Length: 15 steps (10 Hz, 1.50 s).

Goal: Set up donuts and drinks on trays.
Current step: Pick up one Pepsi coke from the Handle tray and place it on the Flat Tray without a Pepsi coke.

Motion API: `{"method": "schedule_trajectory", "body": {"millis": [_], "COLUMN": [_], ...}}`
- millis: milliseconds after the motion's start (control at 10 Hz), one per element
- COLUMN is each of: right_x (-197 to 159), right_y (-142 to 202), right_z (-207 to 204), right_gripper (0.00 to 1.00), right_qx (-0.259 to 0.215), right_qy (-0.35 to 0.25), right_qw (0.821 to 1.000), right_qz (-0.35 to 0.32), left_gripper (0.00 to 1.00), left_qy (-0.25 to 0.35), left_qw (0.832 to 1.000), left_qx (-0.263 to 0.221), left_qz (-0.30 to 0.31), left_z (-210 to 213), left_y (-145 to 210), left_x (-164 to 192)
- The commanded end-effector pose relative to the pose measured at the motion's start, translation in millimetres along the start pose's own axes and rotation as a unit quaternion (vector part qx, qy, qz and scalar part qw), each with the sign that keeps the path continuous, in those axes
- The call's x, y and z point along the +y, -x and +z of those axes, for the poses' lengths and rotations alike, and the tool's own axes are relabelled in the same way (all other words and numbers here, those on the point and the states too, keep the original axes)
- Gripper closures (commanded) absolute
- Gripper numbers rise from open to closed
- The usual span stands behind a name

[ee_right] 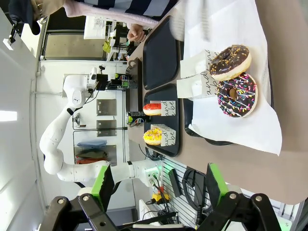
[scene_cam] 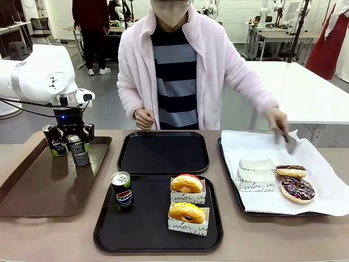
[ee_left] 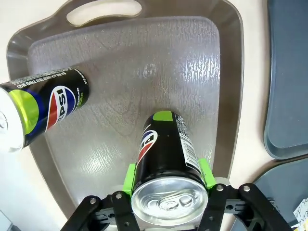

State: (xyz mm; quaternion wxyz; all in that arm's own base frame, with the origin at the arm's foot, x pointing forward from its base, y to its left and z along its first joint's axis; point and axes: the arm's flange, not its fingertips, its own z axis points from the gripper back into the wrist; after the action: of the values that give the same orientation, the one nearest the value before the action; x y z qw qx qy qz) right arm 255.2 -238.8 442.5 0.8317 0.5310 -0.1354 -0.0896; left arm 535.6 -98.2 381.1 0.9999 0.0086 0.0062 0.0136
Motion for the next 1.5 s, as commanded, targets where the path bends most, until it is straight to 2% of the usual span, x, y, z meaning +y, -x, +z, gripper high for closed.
{"method": "schedule_trajectory", "body": {"millis": [0,100,200,500,700,900,1000,1200,1300,1400], "right_x": [0.3,0.3,0.3,0.3,0.3,0.3,0.3,0.3,0.3,0.3], "right_y": [-1.1,-1.1,-1.1,-1.1,-1.1,-1.1,-1.1,-1.1,-1.1,-1.1], "right_z": [0.2,0.2,0.2,0.2,0.2,0.2,0.2,0.2,0.2,0.2], "right_gripper": [0.00,0.00,0.00,0.00,0.00,0.00,0.00,0.00,0.00,0.00], "right_qx": [-0.003,-0.003,-0.003,-0.003,-0.003,-0.003,-0.003,-0.003,-0.003,-0.003], "right_qy": [-0.009,-0.009,-0.009,-0.009,-0.009,-0.009,-0.009,-0.009,-0.009,-0.009], "right_qw": [1.000,1.000,1.000,1.000,1.000,1.000,1.000,1.000,1.000,1.000], "right_qz": [0.007,0.007,0.007,0.007,0.007,0.007,0.007,0.007,0.007,0.007], "left_gripper": [0.94,1.00,1.00,1.00,1.00,1.00,1.00,1.00,0.42,0.42], "left_qy": [-0.010,-0.015,-0.027,-0.018,-0.004,-0.005,-0.012,-0.012,-0.012,-0.006], "left_qw": [1.000,1.000,1.000,1.000,1.000,1.000,0.999,0.999,1.000,0.999], "left_qx": [-0.010,-0.013,0.006,-0.006,-0.020,-0.028,-0.021,-0.021,-0.022,-0.036], "left_qz": [-0.008,-0.010,-0.004,-0.023,-0.021,-0.001,-0.020,-0.020,-0.017,-0.035], "left_z": [5.1,17.6,37.8,120.0,152.8,160.6,164.0,164.0,164.6,162.2], "left_y": [7.8,11.8,20.4,68.9,88.9,93.8,96.3,96.3,97.5,96.9], "left_x": [2.6,0.8,-2.1,-9.2,-11.2,-7.7,-11.9,-11.9,-11.0,-29.1]}}
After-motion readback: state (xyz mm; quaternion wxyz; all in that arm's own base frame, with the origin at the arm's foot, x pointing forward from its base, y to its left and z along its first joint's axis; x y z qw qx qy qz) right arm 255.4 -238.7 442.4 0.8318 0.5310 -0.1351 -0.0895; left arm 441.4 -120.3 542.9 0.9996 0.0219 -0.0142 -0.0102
